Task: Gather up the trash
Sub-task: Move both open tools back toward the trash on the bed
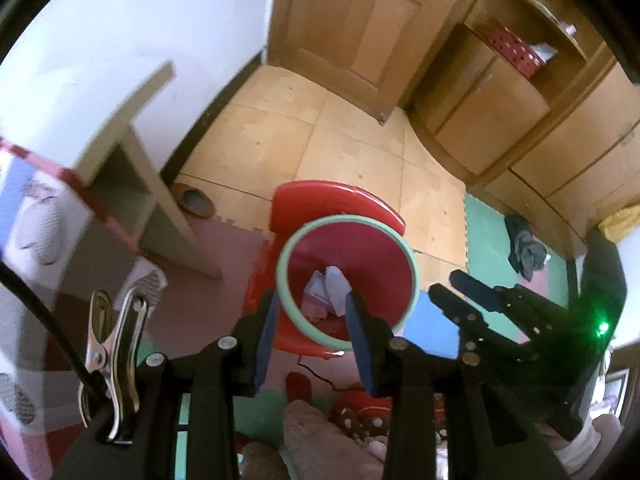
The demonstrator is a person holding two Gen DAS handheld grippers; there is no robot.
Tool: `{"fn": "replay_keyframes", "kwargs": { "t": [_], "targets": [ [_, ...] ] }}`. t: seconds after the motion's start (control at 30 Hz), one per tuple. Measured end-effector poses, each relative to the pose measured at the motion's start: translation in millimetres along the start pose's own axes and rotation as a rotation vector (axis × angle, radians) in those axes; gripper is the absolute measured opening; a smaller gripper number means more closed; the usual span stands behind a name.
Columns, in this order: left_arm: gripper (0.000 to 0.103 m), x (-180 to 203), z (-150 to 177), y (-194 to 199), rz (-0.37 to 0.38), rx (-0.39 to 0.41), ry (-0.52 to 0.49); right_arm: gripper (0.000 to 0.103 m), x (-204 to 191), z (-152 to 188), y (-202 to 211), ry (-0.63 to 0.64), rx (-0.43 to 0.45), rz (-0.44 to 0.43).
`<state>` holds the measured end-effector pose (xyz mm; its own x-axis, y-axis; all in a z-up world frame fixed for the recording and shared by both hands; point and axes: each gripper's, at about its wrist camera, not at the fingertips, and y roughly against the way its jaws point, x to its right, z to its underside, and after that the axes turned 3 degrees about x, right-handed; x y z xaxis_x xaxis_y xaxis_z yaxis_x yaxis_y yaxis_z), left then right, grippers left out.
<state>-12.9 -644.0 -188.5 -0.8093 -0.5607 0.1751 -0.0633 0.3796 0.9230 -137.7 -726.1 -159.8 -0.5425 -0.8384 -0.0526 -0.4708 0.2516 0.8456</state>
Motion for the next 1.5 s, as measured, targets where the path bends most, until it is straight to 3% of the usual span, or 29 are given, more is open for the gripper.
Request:
{"fn": "replay_keyframes", "kwargs": {
  "t": [0.27, 0.7, 1.03, 1.5],
  "targets": [
    [0.036, -31, 9, 46, -0.046, 0.046, 0.056, 0.028, -36, -12, 23, 0.011, 0.039, -0.046],
    [0.036, -103, 40, 124, -0.165, 0.12, 0.183, 0.03, -141, -31, 59, 0.189, 0.079, -0.174],
    [0.036, -173, 84, 189, -0.238, 0.189, 0.329, 0.034, -228, -30, 76, 0.311, 0.098, -0.288],
    [0.036, -274, 163, 259, -0.356, 0.228, 0.537, 0.034, -343, -17, 87, 0.413, 0.077, -0.433]
  ]
}}
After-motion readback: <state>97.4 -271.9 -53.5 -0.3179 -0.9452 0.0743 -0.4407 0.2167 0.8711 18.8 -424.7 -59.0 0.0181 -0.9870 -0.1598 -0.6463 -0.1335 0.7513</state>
